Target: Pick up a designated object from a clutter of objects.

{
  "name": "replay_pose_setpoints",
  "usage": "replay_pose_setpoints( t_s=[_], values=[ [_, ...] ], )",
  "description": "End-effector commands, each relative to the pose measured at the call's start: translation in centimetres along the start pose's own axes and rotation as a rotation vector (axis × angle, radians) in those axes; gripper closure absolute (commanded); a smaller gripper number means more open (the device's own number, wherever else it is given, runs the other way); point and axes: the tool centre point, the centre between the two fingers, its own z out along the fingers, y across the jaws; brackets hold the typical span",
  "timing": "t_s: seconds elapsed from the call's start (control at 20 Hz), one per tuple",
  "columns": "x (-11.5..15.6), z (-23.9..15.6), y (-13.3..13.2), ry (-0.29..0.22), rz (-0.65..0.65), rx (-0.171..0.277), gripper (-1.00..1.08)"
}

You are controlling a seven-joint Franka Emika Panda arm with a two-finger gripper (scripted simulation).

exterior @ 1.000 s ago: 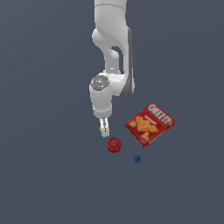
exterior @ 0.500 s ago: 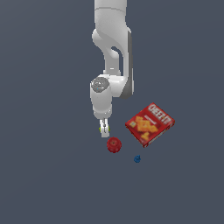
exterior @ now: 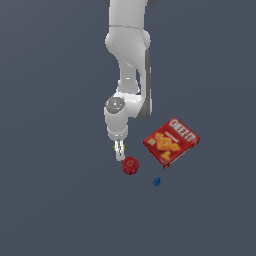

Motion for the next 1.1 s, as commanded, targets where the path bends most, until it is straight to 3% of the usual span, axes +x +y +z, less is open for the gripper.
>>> replay_pose_setpoints(
  t_s=[0.0,0.1,0.15,1.05],
  values=[
    [0.0,0.5,0.0,0.0,0.0,0.001,-0.92],
    [0.0,0.6,0.0,0.0,0.0,0.001,-0.92],
    [0.0,0.6,0.0,0.0,0.0,0.001,1.08],
    [0.6,-1.2,-0.1,0.002,0.006,0.009,1.08]
  ],
)
